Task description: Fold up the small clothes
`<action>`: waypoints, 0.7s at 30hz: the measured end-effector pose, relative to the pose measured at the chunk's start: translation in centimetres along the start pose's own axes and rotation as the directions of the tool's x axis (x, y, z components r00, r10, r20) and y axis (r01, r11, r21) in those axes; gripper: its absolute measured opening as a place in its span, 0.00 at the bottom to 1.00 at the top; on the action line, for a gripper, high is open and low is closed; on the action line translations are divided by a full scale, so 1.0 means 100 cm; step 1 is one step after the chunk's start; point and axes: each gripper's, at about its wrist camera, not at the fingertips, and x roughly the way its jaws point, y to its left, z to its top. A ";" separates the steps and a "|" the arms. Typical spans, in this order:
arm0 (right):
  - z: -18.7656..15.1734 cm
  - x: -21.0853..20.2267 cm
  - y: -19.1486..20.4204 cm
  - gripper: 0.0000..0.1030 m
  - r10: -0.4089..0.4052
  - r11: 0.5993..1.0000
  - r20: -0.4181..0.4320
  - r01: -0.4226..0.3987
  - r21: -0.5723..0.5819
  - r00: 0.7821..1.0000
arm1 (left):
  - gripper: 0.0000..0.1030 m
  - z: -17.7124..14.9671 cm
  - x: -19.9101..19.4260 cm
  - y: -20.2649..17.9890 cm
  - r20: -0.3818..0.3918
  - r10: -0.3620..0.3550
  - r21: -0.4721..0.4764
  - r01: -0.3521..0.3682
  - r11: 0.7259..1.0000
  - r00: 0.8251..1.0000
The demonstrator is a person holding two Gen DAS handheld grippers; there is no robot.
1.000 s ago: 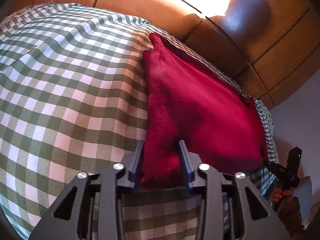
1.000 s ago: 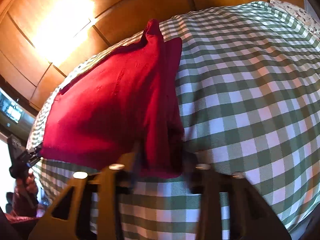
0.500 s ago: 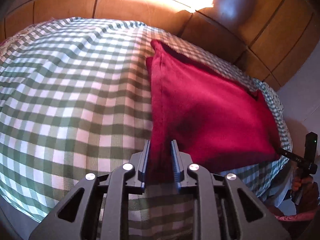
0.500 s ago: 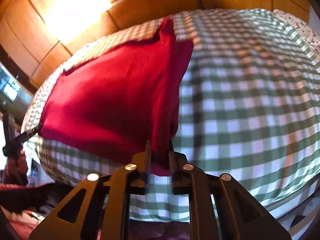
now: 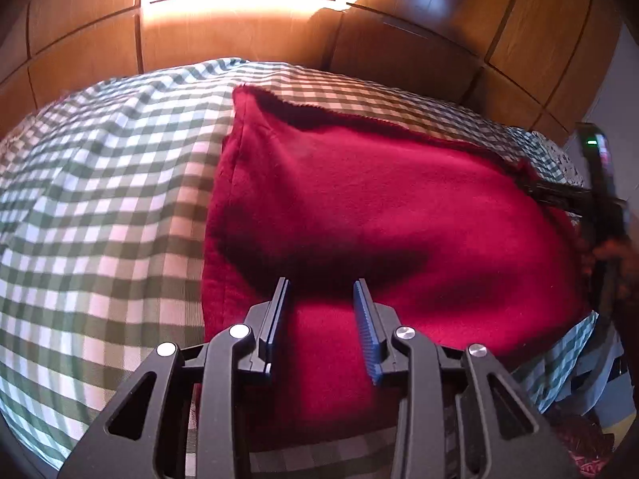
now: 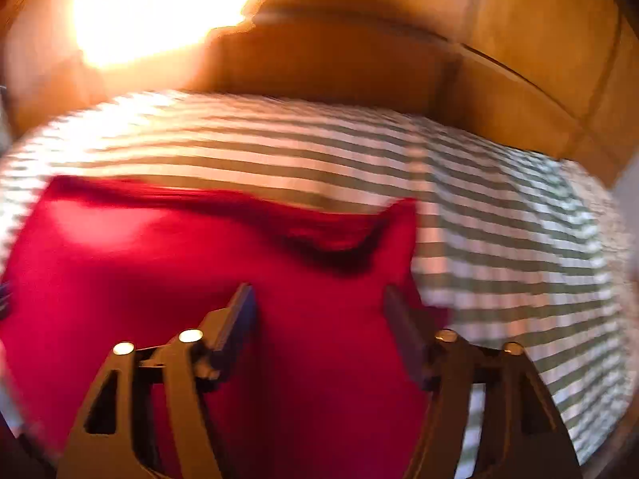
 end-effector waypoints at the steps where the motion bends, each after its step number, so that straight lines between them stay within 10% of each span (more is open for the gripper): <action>1: 0.001 0.019 -0.012 0.65 -0.008 0.998 -0.037 0.010 0.061 0.999 | 0.31 0.000 -0.003 0.000 0.004 -0.005 -0.003 0.005 1.000 1.000; 4: -0.005 0.034 -0.038 0.69 0.080 0.971 -0.019 -0.073 0.226 0.997 | 0.35 0.010 -0.018 0.012 0.045 -0.056 -0.059 0.058 0.997 0.997; 13: -0.011 0.029 -0.027 0.73 0.050 0.981 0.015 -0.052 0.186 0.999 | 0.40 0.089 0.007 0.032 0.122 0.023 -0.110 -0.009 0.994 0.992; 18: -0.011 0.032 -0.029 0.74 0.055 0.980 0.023 -0.058 0.188 0.998 | 0.45 0.073 0.055 0.042 -0.032 0.116 -0.170 -0.120 0.978 0.993; 21: -0.011 0.034 -0.033 0.74 0.076 0.976 0.022 -0.079 0.201 0.997 | 0.46 0.052 0.037 0.052 0.006 0.078 -0.254 -0.074 0.964 0.997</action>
